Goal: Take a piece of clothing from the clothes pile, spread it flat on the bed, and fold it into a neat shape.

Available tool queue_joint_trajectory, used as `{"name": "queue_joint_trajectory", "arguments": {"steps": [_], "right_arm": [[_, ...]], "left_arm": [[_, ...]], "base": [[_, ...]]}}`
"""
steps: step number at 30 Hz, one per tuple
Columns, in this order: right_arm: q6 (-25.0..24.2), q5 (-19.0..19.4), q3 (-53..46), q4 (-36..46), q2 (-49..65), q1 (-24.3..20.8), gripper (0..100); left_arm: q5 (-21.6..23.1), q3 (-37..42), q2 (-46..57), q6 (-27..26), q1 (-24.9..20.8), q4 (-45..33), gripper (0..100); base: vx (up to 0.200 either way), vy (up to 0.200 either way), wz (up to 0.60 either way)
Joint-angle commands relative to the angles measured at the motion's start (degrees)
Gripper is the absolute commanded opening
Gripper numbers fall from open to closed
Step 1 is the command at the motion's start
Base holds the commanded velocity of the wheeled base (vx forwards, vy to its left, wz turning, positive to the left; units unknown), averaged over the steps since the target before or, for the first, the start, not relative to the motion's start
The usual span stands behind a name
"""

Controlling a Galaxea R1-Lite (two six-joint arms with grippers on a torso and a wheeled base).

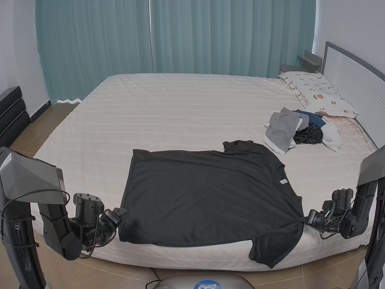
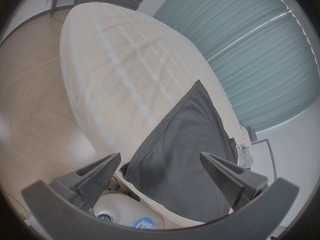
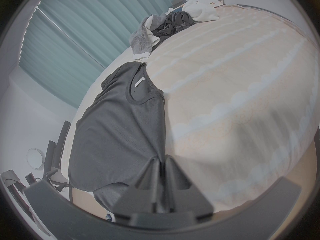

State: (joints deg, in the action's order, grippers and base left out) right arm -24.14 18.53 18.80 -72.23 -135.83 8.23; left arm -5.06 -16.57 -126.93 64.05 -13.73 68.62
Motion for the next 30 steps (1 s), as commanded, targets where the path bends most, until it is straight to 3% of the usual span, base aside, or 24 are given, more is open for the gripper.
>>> {"name": "queue_joint_trajectory", "arguments": {"steps": [1,10,14,21,26,30], "right_arm": [[-0.03,0.1,0.01,-0.28,0.04,0.03,100],[-1.0,0.54,0.54,-2.04,4.26,0.47,100],[-0.91,0.45,2.03,-1.42,6.72,-0.05,100],[-0.91,0.81,-1.13,-1.69,9.79,0.3,100],[-0.91,5.99,-7.02,-4.24,9.7,1.88,100],[-0.47,10.56,-10.71,-9.16,9.09,3.37,100]], "left_arm": [[-0.04,0.04,-0.25,0.02,-0.07,0.02,100],[0.23,0.83,-0.25,-0.59,-0.69,0.02,100],[0.4,1.1,-0.86,-5.43,-1.83,0.11,100],[5.59,1.27,-0.78,-11.93,-1.13,-0.07,100],[8.14,1.1,-1.04,-25.47,-0.86,-0.07,100],[9.98,1.36,-0.51,-27.4,-1.04,-0.33,100]], "base": [[0.0,0.0,0.0],[0.0,0.0,0.0],[0.0,0.0,0.0],[0.0,0.0,0.0],[0.0,0.0,0.0],[0.0,0.0,0.0]]}}
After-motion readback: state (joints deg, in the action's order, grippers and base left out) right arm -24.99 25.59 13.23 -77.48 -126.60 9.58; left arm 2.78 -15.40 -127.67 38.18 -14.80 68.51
